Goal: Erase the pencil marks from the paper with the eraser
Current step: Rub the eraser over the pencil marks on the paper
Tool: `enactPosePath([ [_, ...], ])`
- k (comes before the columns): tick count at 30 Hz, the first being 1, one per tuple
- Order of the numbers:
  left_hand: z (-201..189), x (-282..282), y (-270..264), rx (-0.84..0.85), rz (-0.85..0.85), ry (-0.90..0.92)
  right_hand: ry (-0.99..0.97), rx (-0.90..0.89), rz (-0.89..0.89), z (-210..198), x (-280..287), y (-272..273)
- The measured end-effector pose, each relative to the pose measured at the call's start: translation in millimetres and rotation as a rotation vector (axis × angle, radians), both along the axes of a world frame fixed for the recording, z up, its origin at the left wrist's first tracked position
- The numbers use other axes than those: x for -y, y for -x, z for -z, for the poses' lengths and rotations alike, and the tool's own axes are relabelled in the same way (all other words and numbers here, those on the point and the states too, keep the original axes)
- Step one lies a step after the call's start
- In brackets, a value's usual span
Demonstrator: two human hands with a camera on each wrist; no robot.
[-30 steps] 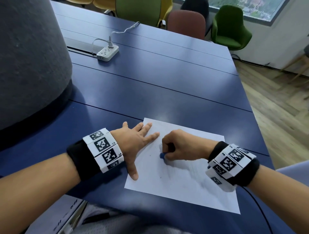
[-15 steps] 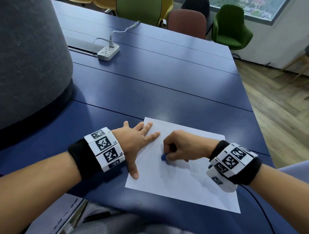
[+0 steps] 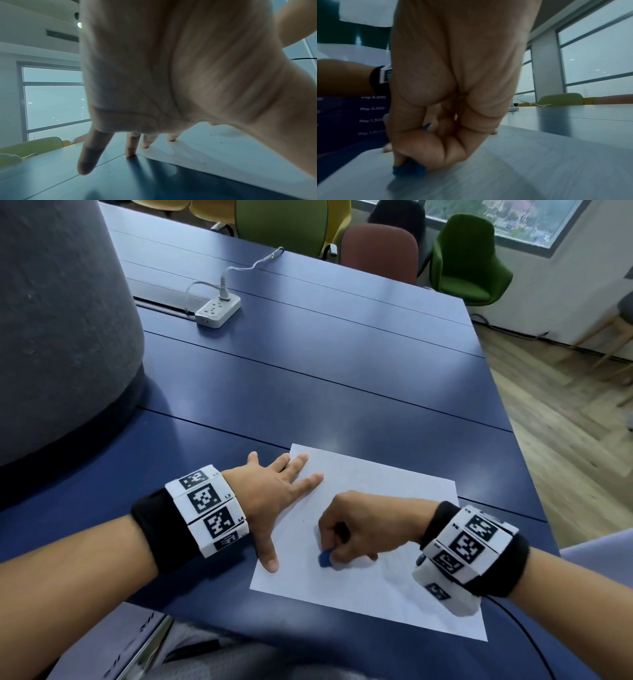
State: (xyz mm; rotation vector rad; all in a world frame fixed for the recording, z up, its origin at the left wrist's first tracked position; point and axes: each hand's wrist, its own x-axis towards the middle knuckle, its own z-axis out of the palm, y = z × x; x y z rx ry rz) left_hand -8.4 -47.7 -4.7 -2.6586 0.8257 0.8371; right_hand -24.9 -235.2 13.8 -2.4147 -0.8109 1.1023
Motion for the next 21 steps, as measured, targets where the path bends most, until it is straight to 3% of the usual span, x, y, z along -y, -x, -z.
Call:
enactPosePath([
  [4, -0.7, -1.1, 0.8, -0.008, -0.008, 0.011, -0.081, 0.148, 0.177, -0.5, 3.8, -12.8],
  [9, -1.8, -0.2, 0.6, -0.004, -0.006, 0.004, 0.039, -0.043, -0.016, -1.2, 6.0, -1.8],
  [12, -0.9, -1.1, 0.2, -0.002, -0.004, 0.005, -0.024, 0.096, 0.143, -1.1, 10.9, -9.1],
  [17, -1.1, -0.3, 1.8, 0.003, -0.007, 0.011, 0.040, -0.042, 0.020, -2.9, 12.4, 2.0],
  [21, 0.6, -2.2, 1.3, 0.001, -0.012, 0.031, -0.017, 0.072, 0.180, 1.1, 17.7, -4.8],
])
